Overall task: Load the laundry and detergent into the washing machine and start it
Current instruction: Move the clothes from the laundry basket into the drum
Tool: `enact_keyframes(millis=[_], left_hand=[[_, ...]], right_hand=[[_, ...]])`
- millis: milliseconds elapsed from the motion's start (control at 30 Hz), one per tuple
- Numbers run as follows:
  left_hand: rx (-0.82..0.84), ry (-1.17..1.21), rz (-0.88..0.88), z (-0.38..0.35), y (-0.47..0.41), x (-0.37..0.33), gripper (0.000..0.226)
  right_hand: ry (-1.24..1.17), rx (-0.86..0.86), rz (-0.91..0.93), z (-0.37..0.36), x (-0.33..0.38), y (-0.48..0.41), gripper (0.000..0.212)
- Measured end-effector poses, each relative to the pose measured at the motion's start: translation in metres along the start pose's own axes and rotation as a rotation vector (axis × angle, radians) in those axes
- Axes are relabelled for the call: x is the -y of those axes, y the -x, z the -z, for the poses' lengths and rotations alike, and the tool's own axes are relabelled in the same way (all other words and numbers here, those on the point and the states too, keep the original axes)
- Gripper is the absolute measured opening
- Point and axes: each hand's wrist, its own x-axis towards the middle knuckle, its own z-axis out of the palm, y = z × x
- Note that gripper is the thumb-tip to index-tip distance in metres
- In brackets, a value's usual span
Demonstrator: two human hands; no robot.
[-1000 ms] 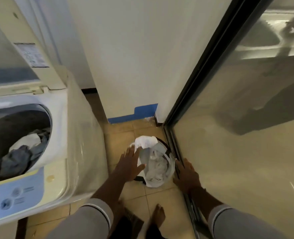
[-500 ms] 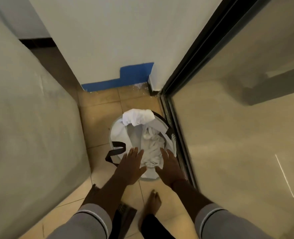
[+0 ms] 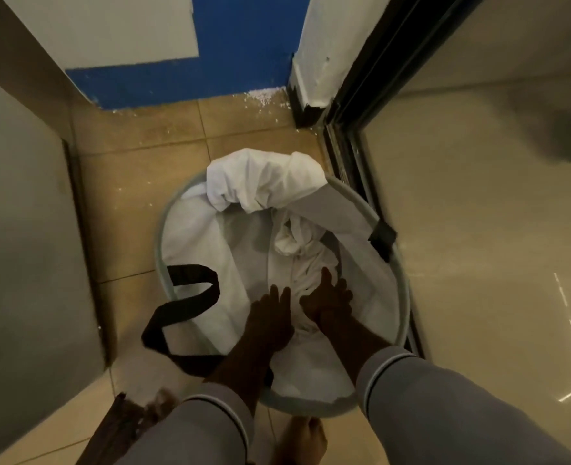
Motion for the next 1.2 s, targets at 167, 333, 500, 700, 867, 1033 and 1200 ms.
enact_keyframes(millis=[167, 333, 500, 700, 867, 1033, 1200], left_hand=[[-0.019, -0.161, -0.005, -0.031, -0.023, 0.0, 0.06], [-0.129, -0.244, -0.078, 0.018, 0.021, -0.014, 0.031], [-0.332, 0.024, -0.129, 0.117, 0.121, -0.047, 0.042], [-0.485, 0.149, -0.147, 0.248, 0.27, -0.105, 0.053], [-0.347, 0.533, -0.266, 0.338, 0.374, -0.139, 0.049], [-0.421, 0.749, -0.192, 0.426, 0.457, -0.156, 0.051], [-0.509, 0.891, -0.328, 0.538, 0.535, -0.174, 0.034]], right_hand=[[0.121, -0.002, 0.101, -0.037, -0.009, -0.02, 0.079], [-0.121, -0.066, 0.253, 0.001, -0.005, 0.04, 0.033], [-0.365, -0.199, 0.296, 0.103, 0.011, 0.168, 0.029], [-0.563, -0.214, 0.432, 0.222, 0.015, 0.337, 0.026], [-0.687, -0.102, 0.561, 0.301, 0.018, 0.46, 0.021], [-0.69, -0.038, 0.78, 0.38, 0.04, 0.552, 0.048], [-0.785, 0.329, 0.93, 0.447, 0.062, 0.635, 0.058]])
